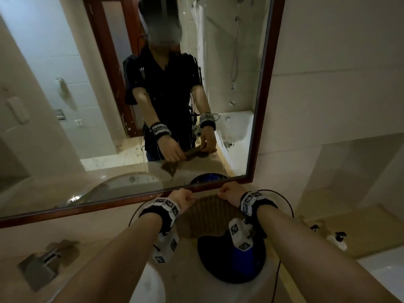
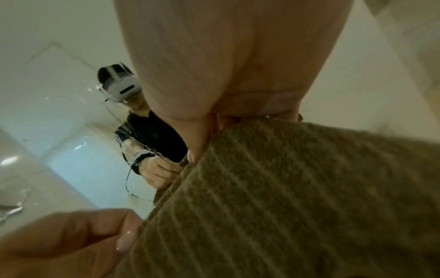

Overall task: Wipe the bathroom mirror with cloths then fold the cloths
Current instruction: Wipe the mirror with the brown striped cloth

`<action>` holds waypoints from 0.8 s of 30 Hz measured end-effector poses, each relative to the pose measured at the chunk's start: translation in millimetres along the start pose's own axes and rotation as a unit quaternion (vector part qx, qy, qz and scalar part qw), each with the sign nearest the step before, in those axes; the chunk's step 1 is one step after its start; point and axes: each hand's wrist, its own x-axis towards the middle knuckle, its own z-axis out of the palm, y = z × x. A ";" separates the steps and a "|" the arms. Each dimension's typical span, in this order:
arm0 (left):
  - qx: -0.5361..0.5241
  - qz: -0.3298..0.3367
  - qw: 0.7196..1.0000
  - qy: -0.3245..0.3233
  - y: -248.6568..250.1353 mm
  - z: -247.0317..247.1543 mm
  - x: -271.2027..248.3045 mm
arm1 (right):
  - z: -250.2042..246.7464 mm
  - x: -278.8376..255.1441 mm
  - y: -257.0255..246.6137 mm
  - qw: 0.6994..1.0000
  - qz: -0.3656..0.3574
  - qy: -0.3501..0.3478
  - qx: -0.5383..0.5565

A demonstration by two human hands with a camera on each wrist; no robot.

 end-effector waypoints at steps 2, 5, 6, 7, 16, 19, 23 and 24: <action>0.051 0.021 0.998 -0.016 -2.6 -8.9 -3.0 | -11.5 -1.0 -0.2 0.998 -0.013 -0.008 -0.055; 0.147 0.055 0.987 0.021 0.4 -36.8 -7.1 | -39.5 -2.0 -2.9 0.991 -0.031 0.002 -0.128; 0.181 0.070 0.979 0.058 3.4 -48.0 -6.8 | -49.3 -2.1 -4.4 0.986 -0.037 0.023 -0.160; 0.213 0.081 0.968 0.103 9.5 -64.7 -5.7 | -64.2 -1.3 -10.3 0.980 -0.042 0.053 -0.187; -0.103 0.104 0.875 0.462 100.0 -184.0 2.7 | -166.4 12.3 -95.6 0.881 -0.132 0.434 0.134; -0.140 0.149 0.818 0.538 128.7 -208.3 10.5 | -188.1 14.2 -121.8 0.811 -0.160 0.523 0.208; -0.135 0.191 0.781 0.579 140.9 -232.9 24.4 | -211.9 20.6 -139.5 0.773 -0.210 0.555 0.225; -0.129 0.197 0.775 0.586 139.8 -239.1 28.7 | -217.6 23.6 -141.6 0.775 -0.222 0.555 0.204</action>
